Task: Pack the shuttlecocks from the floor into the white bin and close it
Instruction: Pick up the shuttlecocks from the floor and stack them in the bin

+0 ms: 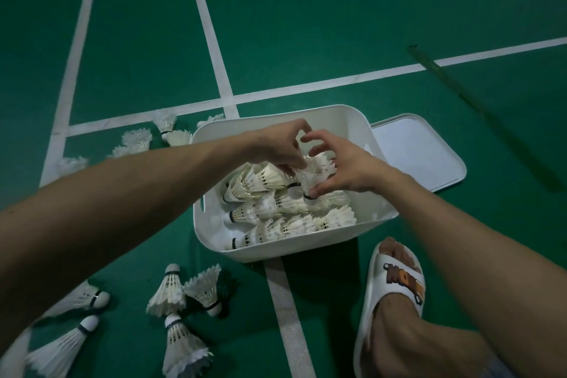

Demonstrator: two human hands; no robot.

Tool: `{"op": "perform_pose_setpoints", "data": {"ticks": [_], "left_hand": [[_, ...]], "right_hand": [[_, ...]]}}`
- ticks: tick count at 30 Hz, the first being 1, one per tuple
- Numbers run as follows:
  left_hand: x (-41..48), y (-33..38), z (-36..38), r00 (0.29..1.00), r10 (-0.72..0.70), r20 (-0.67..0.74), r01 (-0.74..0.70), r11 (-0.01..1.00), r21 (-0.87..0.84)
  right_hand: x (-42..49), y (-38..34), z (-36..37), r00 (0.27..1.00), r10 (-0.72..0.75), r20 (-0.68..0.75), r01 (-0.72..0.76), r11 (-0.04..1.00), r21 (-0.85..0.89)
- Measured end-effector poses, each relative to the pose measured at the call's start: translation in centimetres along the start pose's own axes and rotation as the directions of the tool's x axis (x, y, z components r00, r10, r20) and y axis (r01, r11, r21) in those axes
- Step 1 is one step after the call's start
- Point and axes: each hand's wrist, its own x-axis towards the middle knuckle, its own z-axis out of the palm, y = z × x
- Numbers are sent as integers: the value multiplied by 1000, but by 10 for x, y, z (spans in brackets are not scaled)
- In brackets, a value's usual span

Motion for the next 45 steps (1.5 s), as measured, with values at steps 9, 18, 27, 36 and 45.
{"op": "perform_pose_setpoints", "data": {"ticks": [9,18,27,36,45], "left_hand": [[2,-7,-5,998,-34,56,22,979,204],[33,5,19,959,-176,224,4,794,608],[47,11,21,952,-242,187,53,734,677],[36,-3,16,940,-252,228,61,785,616],[30,-7,10,948,-229,220,52,794,605]], "right_hand": [[-2,26,-11,993,106,-54,-114,981,-159],[7,49,-7,943,195,-271,-260,937,-232],[14,57,1,874,209,-438,-314,932,-181],[19,41,19,754,232,-615,-382,916,-123],[37,49,25,816,416,-400,-373,909,185]]}}
